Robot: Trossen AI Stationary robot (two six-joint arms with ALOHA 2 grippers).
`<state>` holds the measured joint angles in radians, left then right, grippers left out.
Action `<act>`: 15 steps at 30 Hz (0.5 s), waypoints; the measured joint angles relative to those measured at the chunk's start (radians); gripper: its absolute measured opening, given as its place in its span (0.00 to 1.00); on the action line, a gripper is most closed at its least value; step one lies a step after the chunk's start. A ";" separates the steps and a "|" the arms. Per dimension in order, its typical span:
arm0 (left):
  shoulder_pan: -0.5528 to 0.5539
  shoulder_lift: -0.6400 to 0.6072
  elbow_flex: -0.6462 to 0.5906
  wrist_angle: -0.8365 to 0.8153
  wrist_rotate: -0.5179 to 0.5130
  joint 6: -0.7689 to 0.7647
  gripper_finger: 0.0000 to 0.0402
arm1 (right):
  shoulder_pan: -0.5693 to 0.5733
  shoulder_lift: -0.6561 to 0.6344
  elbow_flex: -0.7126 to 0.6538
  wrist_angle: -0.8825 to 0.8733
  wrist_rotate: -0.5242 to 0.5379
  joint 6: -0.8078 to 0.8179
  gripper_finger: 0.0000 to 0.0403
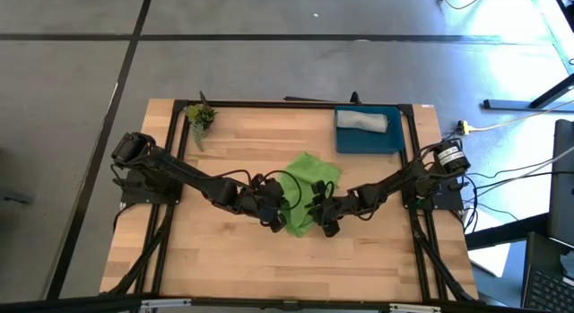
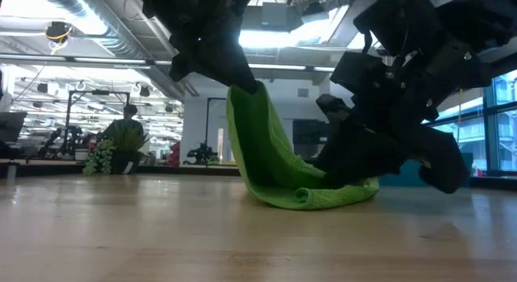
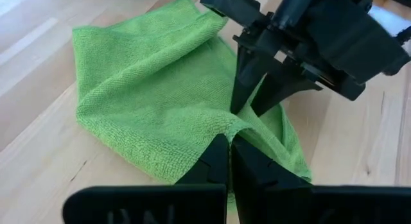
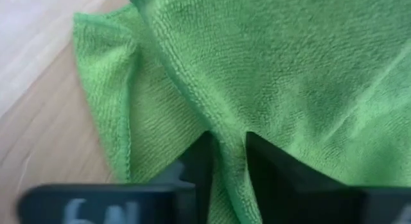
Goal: Roll microfiber towels into tight, uniform cylinder then place into a basket
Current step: Fold the green microfiber cloth
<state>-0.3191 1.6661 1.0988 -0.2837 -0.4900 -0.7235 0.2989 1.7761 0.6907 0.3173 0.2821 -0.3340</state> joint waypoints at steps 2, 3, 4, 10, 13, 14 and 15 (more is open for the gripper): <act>0.000 0.000 0.000 -0.004 0.001 0.000 0.00 | 0.000 -0.004 0.000 0.002 0.000 0.000 0.17; 0.000 0.000 0.000 -0.006 0.003 0.000 0.00 | 0.000 -0.009 0.000 -0.002 0.000 0.000 0.12; 0.000 0.000 0.000 -0.012 0.008 0.000 0.00 | 0.000 -0.016 0.000 -0.012 -0.001 0.000 0.07; -0.005 0.000 0.000 -0.110 0.017 0.000 0.00 | 0.000 -0.083 0.000 -0.064 -0.036 0.020 0.03; -0.010 0.000 0.000 -0.147 0.017 0.008 0.00 | 0.000 -0.117 0.000 -0.121 -0.096 0.070 0.02; -0.010 0.000 0.000 -0.158 0.017 0.023 0.00 | 0.000 -0.124 0.000 -0.137 -0.127 0.089 0.02; -0.013 0.001 0.000 -0.161 0.017 0.033 0.00 | 0.000 -0.127 0.000 -0.152 -0.155 0.104 0.02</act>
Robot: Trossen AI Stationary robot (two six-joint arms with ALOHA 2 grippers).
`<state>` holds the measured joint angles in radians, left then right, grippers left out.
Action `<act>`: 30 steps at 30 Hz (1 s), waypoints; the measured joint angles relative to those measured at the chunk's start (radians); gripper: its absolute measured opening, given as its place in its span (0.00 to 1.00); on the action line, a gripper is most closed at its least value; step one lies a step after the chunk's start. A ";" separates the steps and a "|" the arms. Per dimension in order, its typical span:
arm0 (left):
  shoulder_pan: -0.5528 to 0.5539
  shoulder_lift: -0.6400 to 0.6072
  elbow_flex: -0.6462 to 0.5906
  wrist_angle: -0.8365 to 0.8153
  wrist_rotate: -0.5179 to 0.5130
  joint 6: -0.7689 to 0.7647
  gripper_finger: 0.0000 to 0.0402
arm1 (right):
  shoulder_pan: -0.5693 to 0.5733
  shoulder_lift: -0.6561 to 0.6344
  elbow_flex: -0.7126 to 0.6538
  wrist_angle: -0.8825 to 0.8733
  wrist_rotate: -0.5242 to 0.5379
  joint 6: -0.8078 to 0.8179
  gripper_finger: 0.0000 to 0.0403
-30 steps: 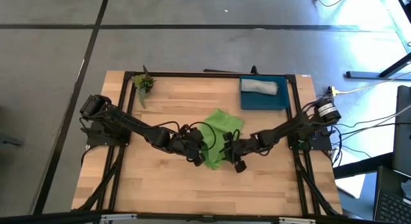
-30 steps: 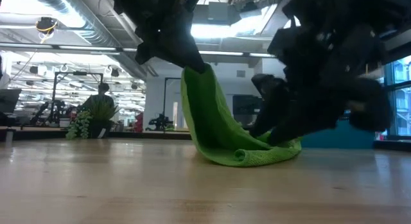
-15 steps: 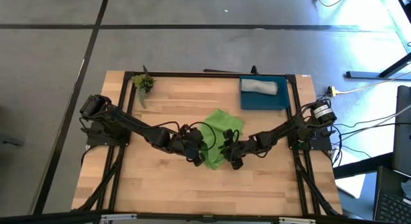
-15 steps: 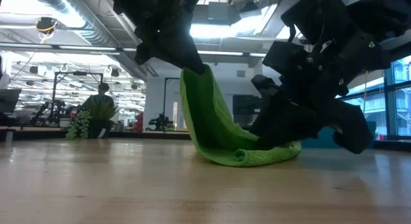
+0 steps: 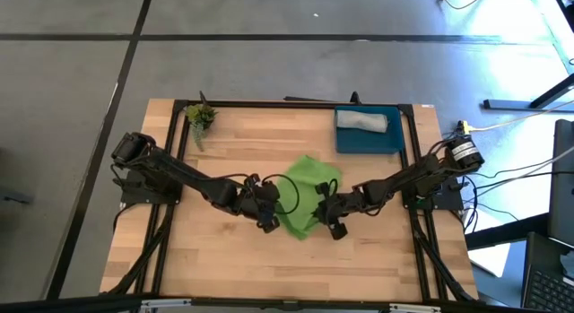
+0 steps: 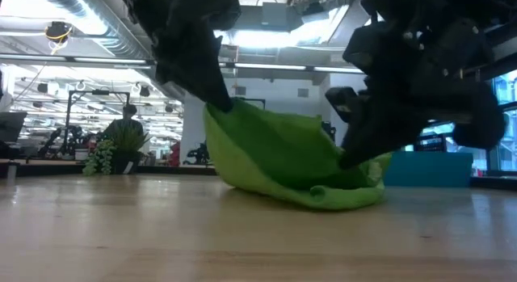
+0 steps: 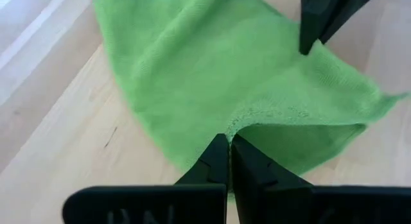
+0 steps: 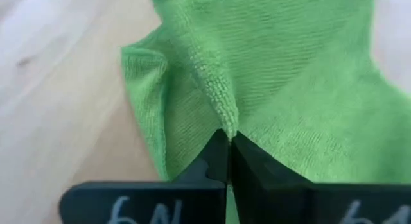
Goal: Roll microfiber towels into tight, uniform cylinder then place into a basket
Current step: Fold the green microfiber cloth
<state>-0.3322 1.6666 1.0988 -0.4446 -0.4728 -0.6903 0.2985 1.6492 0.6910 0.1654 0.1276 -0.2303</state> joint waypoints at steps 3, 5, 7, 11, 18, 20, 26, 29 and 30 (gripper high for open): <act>-0.003 0.013 0.001 0.005 0.000 0.040 0.00 | 0.000 0.003 0.000 -0.026 -0.051 0.044 0.02; -0.004 0.032 0.001 0.006 0.009 0.070 0.00 | 0.001 0.004 0.000 -0.046 -0.051 0.047 0.02; -0.003 0.055 0.001 0.008 0.034 0.092 0.00 | 0.000 0.005 0.000 -0.050 -0.051 0.046 0.02; -0.004 0.095 0.001 0.010 0.067 0.099 0.00 | 0.000 0.005 0.000 -0.052 -0.051 0.044 0.05; -0.020 0.109 0.001 0.062 0.122 0.101 0.00 | 0.000 0.005 0.000 -0.053 -0.051 0.046 0.15; -0.026 0.109 0.001 0.067 0.124 0.101 0.01 | 0.000 0.005 0.000 -0.053 -0.051 0.046 0.18; -0.045 0.109 0.001 0.079 0.125 0.099 0.10 | 0.000 0.005 0.000 -0.053 -0.051 0.046 0.32; -0.060 0.109 0.001 0.104 0.126 0.099 0.16 | 0.000 0.004 0.000 -0.054 -0.048 0.046 0.40; -0.066 0.109 0.001 0.108 0.127 0.099 0.17 | 0.000 0.003 0.000 -0.053 -0.045 0.046 0.42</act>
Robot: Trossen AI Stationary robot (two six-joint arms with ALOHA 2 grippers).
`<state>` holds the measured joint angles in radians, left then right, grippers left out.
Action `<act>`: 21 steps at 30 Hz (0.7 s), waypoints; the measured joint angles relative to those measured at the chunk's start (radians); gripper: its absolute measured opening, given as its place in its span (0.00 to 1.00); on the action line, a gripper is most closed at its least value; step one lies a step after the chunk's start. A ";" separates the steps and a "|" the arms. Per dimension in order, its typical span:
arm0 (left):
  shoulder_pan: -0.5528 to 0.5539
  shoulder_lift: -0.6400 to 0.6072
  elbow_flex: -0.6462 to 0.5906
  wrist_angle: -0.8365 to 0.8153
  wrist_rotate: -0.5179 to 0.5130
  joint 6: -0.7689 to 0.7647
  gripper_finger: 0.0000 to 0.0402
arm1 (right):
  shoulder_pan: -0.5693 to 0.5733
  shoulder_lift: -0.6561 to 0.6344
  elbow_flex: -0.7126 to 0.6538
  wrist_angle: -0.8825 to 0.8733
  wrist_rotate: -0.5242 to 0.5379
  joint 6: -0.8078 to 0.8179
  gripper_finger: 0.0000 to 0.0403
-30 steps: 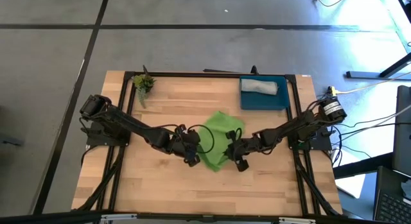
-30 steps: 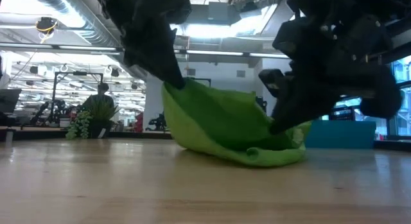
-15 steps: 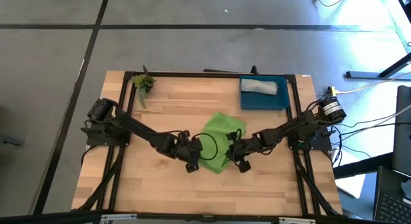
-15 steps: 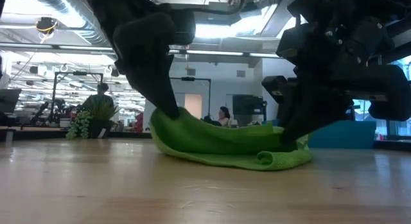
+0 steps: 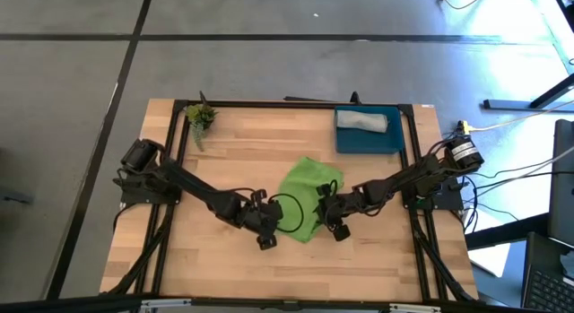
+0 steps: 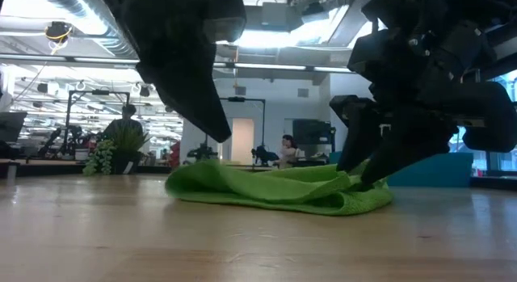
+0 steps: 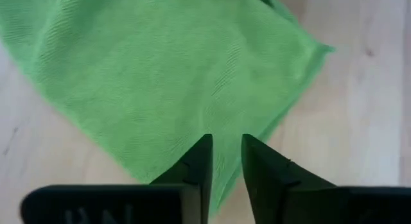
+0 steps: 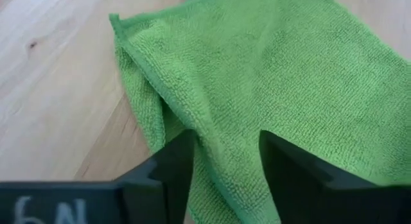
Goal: Roll microfiber towels into tight, uniform cylinder then place into a basket
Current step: Fold the green microfiber cloth
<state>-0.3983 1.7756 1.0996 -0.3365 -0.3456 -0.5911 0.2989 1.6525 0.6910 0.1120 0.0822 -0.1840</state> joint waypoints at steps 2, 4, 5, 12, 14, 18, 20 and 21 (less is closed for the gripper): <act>-0.010 0.000 0.000 0.002 0.000 0.000 0.20 | 0.000 -0.009 0.000 -0.004 0.000 0.000 0.46; -0.016 -0.001 0.000 0.002 0.001 0.005 0.22 | 0.000 -0.021 0.000 -0.003 0.000 0.000 0.49; -0.018 -0.004 0.000 0.001 0.002 0.022 0.23 | 0.000 -0.033 0.000 -0.010 0.000 0.000 0.49; -0.006 -0.002 0.000 0.062 -0.072 0.130 0.22 | -0.038 -0.139 0.001 -0.008 0.016 -0.005 0.49; 0.007 0.024 0.000 0.079 -0.088 0.145 0.22 | -0.080 -0.144 0.002 -0.001 0.036 -0.005 0.49; 0.038 0.078 0.000 0.110 -0.098 0.194 0.22 | -0.189 -0.126 0.002 0.036 0.076 -0.006 0.49; 0.051 0.097 -0.001 0.124 -0.098 0.202 0.22 | -0.253 -0.112 0.002 0.057 0.079 -0.003 0.49; 0.058 0.102 -0.001 0.124 -0.098 0.203 0.22 | -0.284 -0.107 0.002 0.055 0.078 -0.003 0.49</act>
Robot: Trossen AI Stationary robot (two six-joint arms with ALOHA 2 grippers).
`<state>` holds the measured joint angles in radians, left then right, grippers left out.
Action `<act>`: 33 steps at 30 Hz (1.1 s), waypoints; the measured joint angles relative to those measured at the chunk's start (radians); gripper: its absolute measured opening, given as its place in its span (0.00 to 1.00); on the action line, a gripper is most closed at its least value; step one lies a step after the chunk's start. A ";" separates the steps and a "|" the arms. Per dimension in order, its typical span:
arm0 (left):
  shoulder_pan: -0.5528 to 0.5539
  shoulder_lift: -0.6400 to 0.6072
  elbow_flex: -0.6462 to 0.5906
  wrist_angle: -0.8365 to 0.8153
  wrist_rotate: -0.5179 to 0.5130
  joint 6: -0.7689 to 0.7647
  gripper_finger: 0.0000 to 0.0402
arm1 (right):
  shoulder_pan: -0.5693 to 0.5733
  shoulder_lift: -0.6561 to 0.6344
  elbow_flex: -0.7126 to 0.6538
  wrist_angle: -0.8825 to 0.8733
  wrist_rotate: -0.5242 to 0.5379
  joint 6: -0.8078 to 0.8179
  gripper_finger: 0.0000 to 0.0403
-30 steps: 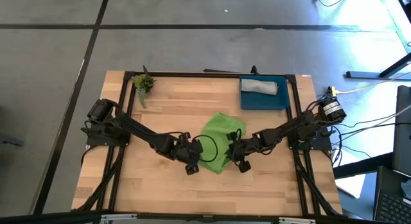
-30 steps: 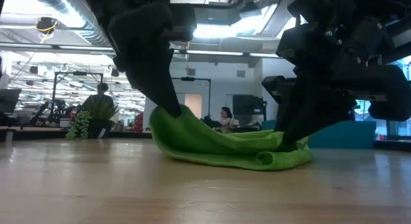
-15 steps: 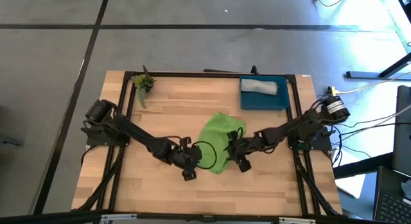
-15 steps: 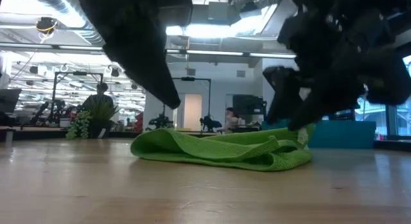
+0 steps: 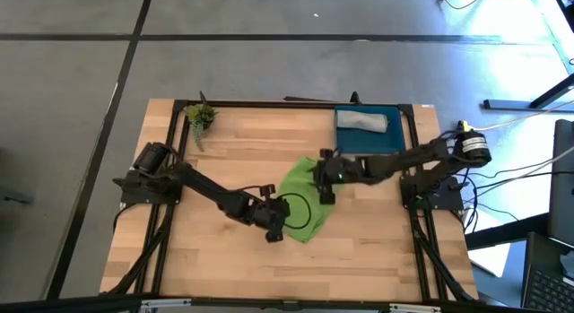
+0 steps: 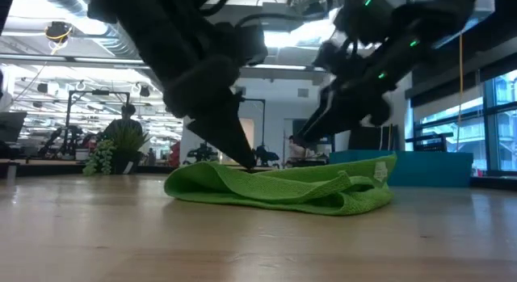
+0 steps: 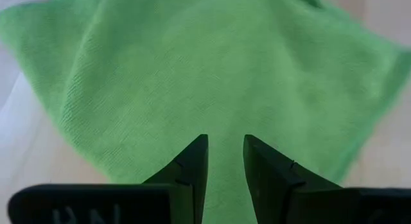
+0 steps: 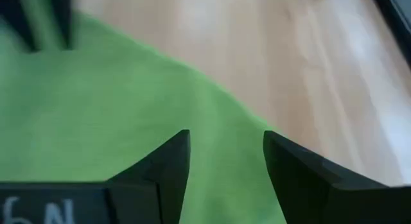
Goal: Roll microfiber towels into tight, uniform cylinder then place into a basket
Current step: Fold the green microfiber cloth
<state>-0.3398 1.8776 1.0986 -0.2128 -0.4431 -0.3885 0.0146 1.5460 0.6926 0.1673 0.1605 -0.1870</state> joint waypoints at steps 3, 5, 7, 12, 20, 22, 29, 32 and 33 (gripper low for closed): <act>0.014 0.003 0.000 0.000 -0.002 0.002 0.22 | -0.072 0.031 0.000 0.005 -0.029 -0.013 0.48; 0.018 0.003 0.000 -0.001 -0.002 0.007 0.22 | -0.102 0.061 0.000 0.017 -0.052 -0.029 0.48; 0.020 0.003 0.000 -0.001 -0.002 0.006 0.22 | -0.120 0.094 0.000 0.020 -0.057 -0.033 0.48; 0.021 0.020 0.000 -0.008 0.003 0.005 0.22 | -0.147 0.161 0.000 0.063 -0.056 -0.082 0.48; 0.013 0.080 0.003 0.021 0.063 -0.002 0.22 | -0.208 0.187 -0.001 0.088 -0.011 -0.089 0.48; 0.008 0.079 0.003 0.021 0.073 -0.002 0.22 | -0.223 0.187 -0.001 0.095 -0.011 -0.097 0.48; -0.029 0.081 0.002 0.048 0.094 -0.001 0.22 | -0.257 0.187 -0.001 0.160 -0.012 -0.111 0.48; -0.030 0.073 0.001 0.046 0.077 -0.001 0.22 | -0.256 0.173 -0.001 0.169 -0.013 -0.113 0.48; -0.031 0.061 -0.002 0.033 0.059 0.003 0.22 | -0.252 0.160 -0.002 0.169 -0.013 -0.112 0.48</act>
<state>-0.3705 1.9382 1.0963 -0.1798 -0.3837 -0.3850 -0.2374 1.7064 0.6910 0.3363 0.1474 -0.2992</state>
